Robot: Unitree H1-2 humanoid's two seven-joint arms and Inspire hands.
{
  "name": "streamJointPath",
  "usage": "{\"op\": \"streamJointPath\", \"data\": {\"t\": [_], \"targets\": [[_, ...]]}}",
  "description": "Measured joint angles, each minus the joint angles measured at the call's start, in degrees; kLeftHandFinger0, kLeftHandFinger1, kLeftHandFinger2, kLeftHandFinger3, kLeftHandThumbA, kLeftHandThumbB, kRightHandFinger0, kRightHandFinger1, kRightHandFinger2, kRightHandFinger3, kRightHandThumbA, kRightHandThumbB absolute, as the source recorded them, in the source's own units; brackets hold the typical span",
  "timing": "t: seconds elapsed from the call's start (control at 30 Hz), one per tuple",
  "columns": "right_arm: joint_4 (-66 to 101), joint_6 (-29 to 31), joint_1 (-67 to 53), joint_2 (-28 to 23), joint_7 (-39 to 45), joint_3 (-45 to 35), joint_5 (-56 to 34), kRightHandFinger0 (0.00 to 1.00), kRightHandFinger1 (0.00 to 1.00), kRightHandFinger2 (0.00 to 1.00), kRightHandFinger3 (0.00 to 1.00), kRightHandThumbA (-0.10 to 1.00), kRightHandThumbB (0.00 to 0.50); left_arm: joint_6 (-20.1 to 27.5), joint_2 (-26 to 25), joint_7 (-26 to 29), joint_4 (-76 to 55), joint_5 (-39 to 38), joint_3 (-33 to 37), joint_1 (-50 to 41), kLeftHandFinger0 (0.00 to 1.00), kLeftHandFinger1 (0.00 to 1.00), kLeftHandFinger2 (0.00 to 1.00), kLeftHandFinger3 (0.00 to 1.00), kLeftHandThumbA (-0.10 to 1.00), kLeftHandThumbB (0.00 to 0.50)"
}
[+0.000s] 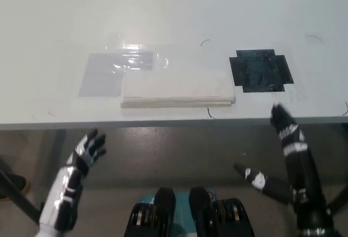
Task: A stack of napkins is kept in the middle of the table close to the robot and the robot places both its hands sideways on the stack. Then it moves its hands away from each other while pressing down on the napkins to make them smooth
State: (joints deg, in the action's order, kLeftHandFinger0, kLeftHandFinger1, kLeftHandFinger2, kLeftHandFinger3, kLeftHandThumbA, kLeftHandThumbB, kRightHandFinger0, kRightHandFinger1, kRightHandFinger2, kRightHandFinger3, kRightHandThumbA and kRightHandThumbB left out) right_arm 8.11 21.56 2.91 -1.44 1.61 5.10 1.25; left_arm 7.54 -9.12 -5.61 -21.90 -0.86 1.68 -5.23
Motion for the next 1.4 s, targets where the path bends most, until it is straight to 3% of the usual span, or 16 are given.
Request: {"op": "streamJointPath", "data": {"t": [0.1,0.23,0.27,0.3,0.37,0.47,0.53,0.67,0.73,0.9,0.97,1.07,1.2,1.4], "targets": [[1.35,-1.41,5.05,0.14,0.12,-0.18,-0.42,1.0,1.0,1.0,1.0,1.0,0.204,0.0,-0.1,-0.19,-2.16,-0.77,-0.42,5.04,1.0,1.0,1.0,1.0,1.0,0.351],[1.19,-3.19,12.39,0.8,0.01,-0.74,-1.16,1.0,1.0,1.0,1.0,1.0,0.124,-0.46,-0.02,-0.17,-2.5,-1.87,-1.27,11.8,1.0,1.0,1.0,1.0,1.0,0.308],[0.79,-3.51,14.54,1.18,-0.15,-0.97,-1.16,1.0,1.0,1.0,1.0,1.0,0.158,-0.63,0.09,-0.16,-2.19,-1.99,-1.48,13.6,1.0,1.0,1.0,1.0,1.0,0.325],[0.29,-3.9,15.98,1.53,-0.27,-1.18,-1.13,1.0,1.0,1.0,1.0,1.0,0.16,-0.79,0.23,-0.14,-1.82,-2.02,-1.6,15.21,1.0,1.0,1.0,1.0,1.0,0.326],[-1.18,-4.92,19.04,2.37,-0.61,-1.57,-1.15,1.0,1.0,1.0,1.0,1.0,0.19,-1.32,0.7,-0.06,-0.48,-1.87,-1.86,18.37,1.0,1.0,1.0,1.0,1.0,0.308],[-4.5,-6.24,23.43,3.98,-0.74,-2.21,-2.03,1.0,1.0,1.0,1.0,1.0,0.165,-2.01,1.51,0.36,1.58,-1.02,-2.0,22.96,1.0,1.0,1.0,1.0,1.0,0.237],[-7.54,-7.23,26.37,5.0,-0.88,-2.92,-2.69,1.0,1.0,1.0,1.0,1.0,0.136,-2.43,2.2,0.63,4.0,-0.22,-2.04,26.04,1.0,1.0,1.0,1.0,1.0,0.254],[-14.61,-9.04,32.42,6.12,-1.44,-4.13,-3.3,1.0,1.0,1.0,1.0,1.0,0.166,-4.04,4.63,1.93,11.19,0.6,-2.39,33.48,1.0,1.0,1.0,1.0,1.0,0.204],[-19.49,-9.4,35.8,6.65,-1.89,-4.73,-3.37,1.0,1.0,1.0,1.0,1.0,0.196,-4.66,5.72,2.54,16.53,0.42,-2.94,37.81,1.0,1.0,1.0,1.0,1.0,0.241],[-32.98,-9.18,42.72,7.62,-3.14,-6.82,-3.56,1.0,1.0,1.0,1.0,1.0,0.217,-6.01,7.55,4.1,29.55,-0.35,-5.66,46.59,1.0,1.0,1.0,1.0,1.0,0.25],[-37.53,-8.69,44.74,8.1,-3.78,-8.01,-3.78,1.0,1.0,1.0,1.0,1.0,0.214,-6.51,8.12,4.23,33.58,-1.21,-6.48,48.82,1.0,1.0,1.0,1.0,1.0,0.248],[-44.65,-7.52,47.12,8.67,-4.58,-9.47,-4.4,1.0,1.0,1.0,1.0,1.0,0.193,-7.39,9.16,4.22,39.13,-2.88,-8.28,51.46,1.0,1.0,1.0,1.0,1.0,0.286],[-54.5,-5.65,50.87,9.84,-5.01,-12.58,-6.51,1.0,1.0,1.0,1.0,1.0,0.149,-8.66,9.95,4.19,47.76,-5.16,-9.97,54.28,1.0,1.0,1.0,1.0,1.0,0.274],[-64.17,-3.18,54.93,10.18,-4.77,-16.9,-10.14,1.0,1.0,1.0,1.0,1.0,0.155,-8.57,10.62,4.1,57.83,-6.77,-10.68,57.14,1.0,1.0,1.0,1.0,1.0,0.275]]}}
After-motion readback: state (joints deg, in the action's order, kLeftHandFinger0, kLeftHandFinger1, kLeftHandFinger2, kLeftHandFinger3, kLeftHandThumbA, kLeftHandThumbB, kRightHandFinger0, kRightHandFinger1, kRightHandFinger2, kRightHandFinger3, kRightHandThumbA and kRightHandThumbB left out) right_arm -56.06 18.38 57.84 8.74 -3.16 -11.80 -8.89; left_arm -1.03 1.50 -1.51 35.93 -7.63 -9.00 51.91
